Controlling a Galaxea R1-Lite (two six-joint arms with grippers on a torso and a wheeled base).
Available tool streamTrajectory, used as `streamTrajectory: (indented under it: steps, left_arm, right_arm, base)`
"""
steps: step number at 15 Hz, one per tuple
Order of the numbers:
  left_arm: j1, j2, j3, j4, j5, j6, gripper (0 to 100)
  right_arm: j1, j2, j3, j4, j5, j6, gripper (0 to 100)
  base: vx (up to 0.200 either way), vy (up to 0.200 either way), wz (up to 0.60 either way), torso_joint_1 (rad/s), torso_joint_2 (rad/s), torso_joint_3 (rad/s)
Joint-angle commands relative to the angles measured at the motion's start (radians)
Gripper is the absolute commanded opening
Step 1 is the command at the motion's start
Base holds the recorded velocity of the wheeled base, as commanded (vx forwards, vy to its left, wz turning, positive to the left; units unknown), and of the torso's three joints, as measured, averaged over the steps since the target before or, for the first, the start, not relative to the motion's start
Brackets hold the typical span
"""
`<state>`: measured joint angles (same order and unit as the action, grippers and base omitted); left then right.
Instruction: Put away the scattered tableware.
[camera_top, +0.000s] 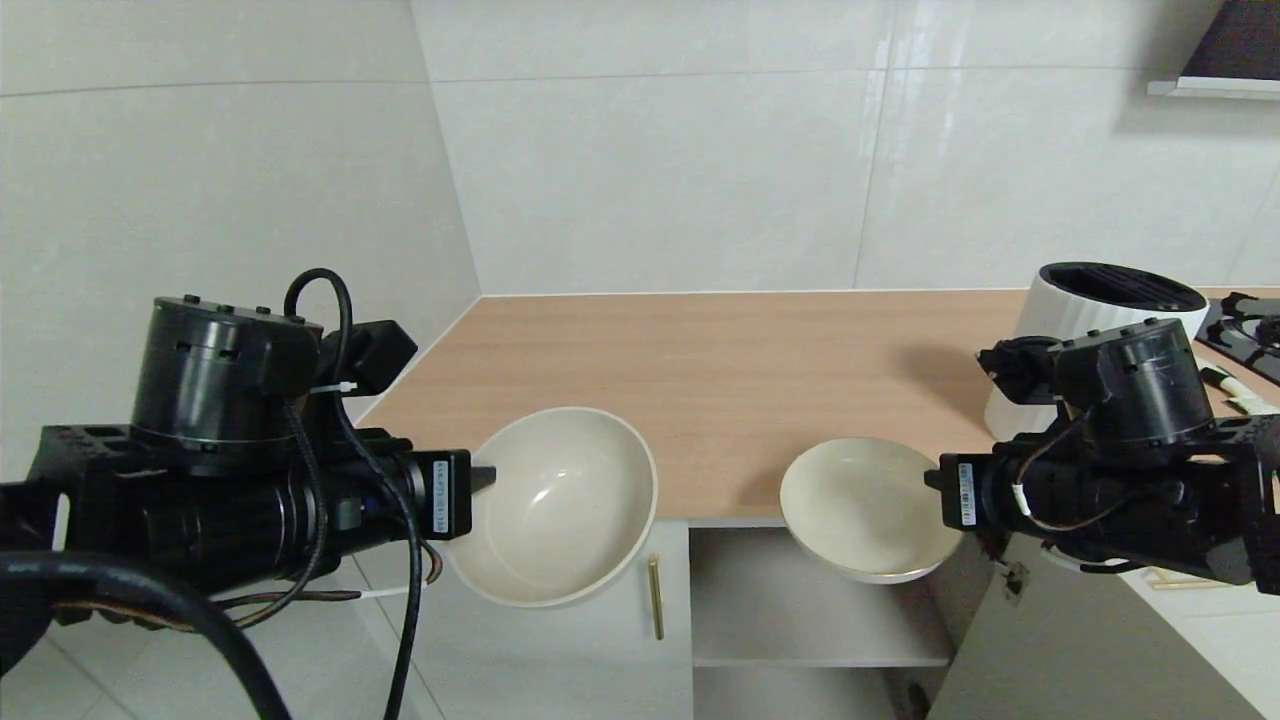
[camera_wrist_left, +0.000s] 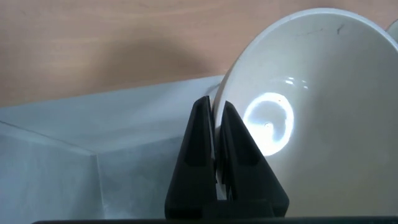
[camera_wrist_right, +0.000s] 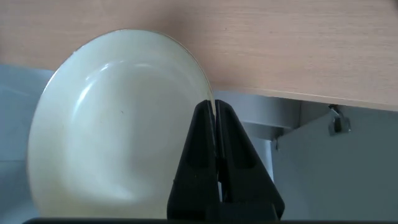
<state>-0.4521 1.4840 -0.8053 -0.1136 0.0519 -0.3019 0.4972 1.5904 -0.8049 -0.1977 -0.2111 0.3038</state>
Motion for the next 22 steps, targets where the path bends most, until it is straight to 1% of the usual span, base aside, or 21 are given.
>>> streamTrajectory:
  steps: [1, 7, 14, 22]
  left_arm:
    - [0.0, 0.019, 0.002, 0.0, -0.001, 0.0, 0]
    - [-0.002, 0.028, 0.003, 0.0, -0.001, 0.0, 0]
    - [0.0, 0.041, 0.009, 0.0, -0.001, 0.003, 0]
    - [-0.002, 0.048, 0.009, 0.0, 0.0, 0.001, 0]
  right_arm:
    - [0.001, -0.003, 0.003, 0.001, 0.001, 0.0, 0]
    - [0.001, 0.016, 0.004, 0.001, 0.001, -0.003, 0]
    - [0.001, 0.054, 0.004, 0.001, -0.002, -0.005, 0]
    - [0.001, 0.062, 0.004, 0.001, -0.004, -0.005, 0]
  base:
    - [-0.2, 0.0, 0.0, 0.012, 0.01, -0.007]
    - [-0.2, 0.0, 0.0, -0.001, 0.0, 0.004]
    - [0.0, 0.0, 0.0, -0.012, 0.03, 0.018]
    - [0.0, 0.0, 0.0, -0.17, 0.46, 0.28]
